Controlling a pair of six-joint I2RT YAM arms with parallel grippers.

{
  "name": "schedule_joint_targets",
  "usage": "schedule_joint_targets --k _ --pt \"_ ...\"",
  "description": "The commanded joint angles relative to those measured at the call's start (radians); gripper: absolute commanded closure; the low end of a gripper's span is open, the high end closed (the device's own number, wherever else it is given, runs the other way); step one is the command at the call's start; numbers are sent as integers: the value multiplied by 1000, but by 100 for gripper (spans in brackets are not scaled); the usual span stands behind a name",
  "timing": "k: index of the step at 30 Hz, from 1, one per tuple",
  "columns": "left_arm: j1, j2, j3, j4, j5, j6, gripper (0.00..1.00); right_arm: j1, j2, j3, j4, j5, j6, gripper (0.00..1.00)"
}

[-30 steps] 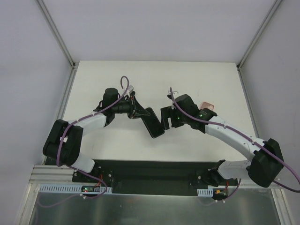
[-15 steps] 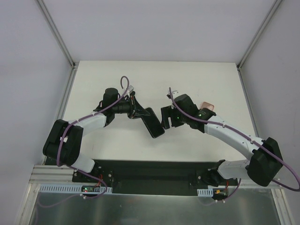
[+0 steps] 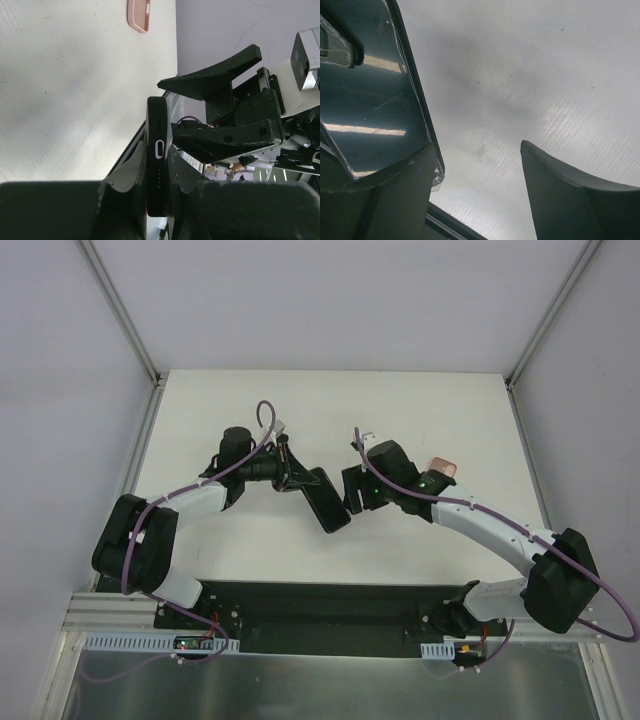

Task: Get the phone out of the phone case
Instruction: Pick up the phone at the center of the board.

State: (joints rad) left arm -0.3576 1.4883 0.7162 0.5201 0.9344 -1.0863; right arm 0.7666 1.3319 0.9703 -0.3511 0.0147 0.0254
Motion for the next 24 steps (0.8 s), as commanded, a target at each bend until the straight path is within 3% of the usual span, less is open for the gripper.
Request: schedule_joint_targets --k 1,5,9,18,24 --pt "-7 -37 58 236 228 -170 100 2 33 -41 -55 64 -44 33" --pt "-9 -36 46 256 228 -182 100 2 39 -39 -35 53 -32 40" --pt "-14 -37 35 262 233 -190 100 2 29 -44 -8 48 -28 55" --pt "-21 10 29 444 233 -320 100 -9 24 -58 49 -73 -28 59" --pt "-21 76 2 705 219 -478 100 -18 42 -62 70 -136 -28 60"
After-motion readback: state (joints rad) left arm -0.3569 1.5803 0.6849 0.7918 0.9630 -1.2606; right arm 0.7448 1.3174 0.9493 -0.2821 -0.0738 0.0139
